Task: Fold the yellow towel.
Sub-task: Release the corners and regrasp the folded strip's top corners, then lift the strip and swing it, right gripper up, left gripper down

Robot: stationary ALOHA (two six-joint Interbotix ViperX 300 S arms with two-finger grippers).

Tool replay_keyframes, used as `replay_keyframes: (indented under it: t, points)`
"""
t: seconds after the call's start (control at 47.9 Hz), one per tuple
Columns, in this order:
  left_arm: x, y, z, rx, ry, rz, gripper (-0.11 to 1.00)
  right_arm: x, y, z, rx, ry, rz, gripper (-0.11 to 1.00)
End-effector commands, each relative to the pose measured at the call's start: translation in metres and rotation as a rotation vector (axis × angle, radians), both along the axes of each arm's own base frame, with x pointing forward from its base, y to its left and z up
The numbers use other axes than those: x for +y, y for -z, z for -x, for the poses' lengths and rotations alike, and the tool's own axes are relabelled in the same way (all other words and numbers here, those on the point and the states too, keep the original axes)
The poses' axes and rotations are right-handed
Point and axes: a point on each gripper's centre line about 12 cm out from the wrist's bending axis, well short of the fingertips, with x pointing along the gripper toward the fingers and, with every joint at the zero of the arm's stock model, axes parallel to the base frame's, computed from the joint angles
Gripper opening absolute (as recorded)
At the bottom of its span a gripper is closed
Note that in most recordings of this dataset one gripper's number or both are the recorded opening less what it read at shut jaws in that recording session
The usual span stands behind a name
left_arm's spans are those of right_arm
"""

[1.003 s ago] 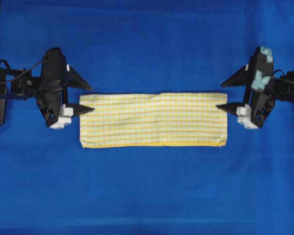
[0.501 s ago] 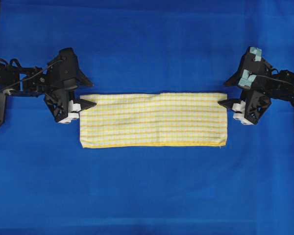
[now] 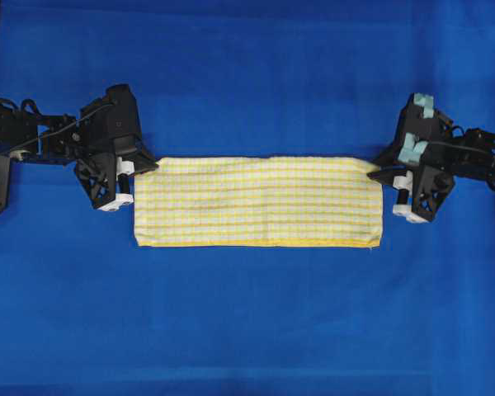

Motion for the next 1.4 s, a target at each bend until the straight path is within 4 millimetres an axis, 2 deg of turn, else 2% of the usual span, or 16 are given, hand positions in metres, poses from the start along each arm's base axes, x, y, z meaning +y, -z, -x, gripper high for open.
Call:
replay_keyframes:
  t: [0.0, 0.125, 0.334, 0.543, 0.794, 0.961, 1.17, 1.378]
  points:
    - [0.000, 0.002, 0.002, 0.023, -0.002, 0.004, 0.02, 0.000, -0.003, -0.004, -0.018, -0.004, 0.006, 0.17]
    - [-0.001, 0.002, 0.002, 0.030, 0.002, 0.005, 0.02, 0.000, -0.004, -0.005, -0.022, -0.005, 0.009, 0.08]
    - [-0.001, -0.010, -0.002, 0.048, 0.006, 0.012, 0.02, -0.001, -0.014, -0.007, -0.063, -0.001, 0.014, 0.07]
    - [-0.001, -0.060, -0.012, -0.017, 0.019, 0.007, 0.02, -0.004, -0.045, -0.005, -0.165, -0.006, 0.021, 0.07]
    - [-0.007, -0.112, -0.010, -0.135, 0.042, -0.002, 0.02, -0.003, -0.095, -0.002, -0.278, -0.074, 0.041, 0.07]
    - [-0.015, -0.143, -0.003, -0.253, 0.076, -0.018, 0.02, -0.002, -0.115, 0.001, -0.313, -0.109, 0.054, 0.07]
    - [-0.025, -0.150, -0.002, -0.300, 0.105, -0.009, 0.02, -0.009, -0.120, -0.004, -0.318, -0.100, 0.082, 0.07]
    - [-0.052, -0.156, -0.021, -0.408, 0.196, 0.001, 0.02, -0.045, -0.123, -0.021, -0.309, 0.005, 0.136, 0.07]
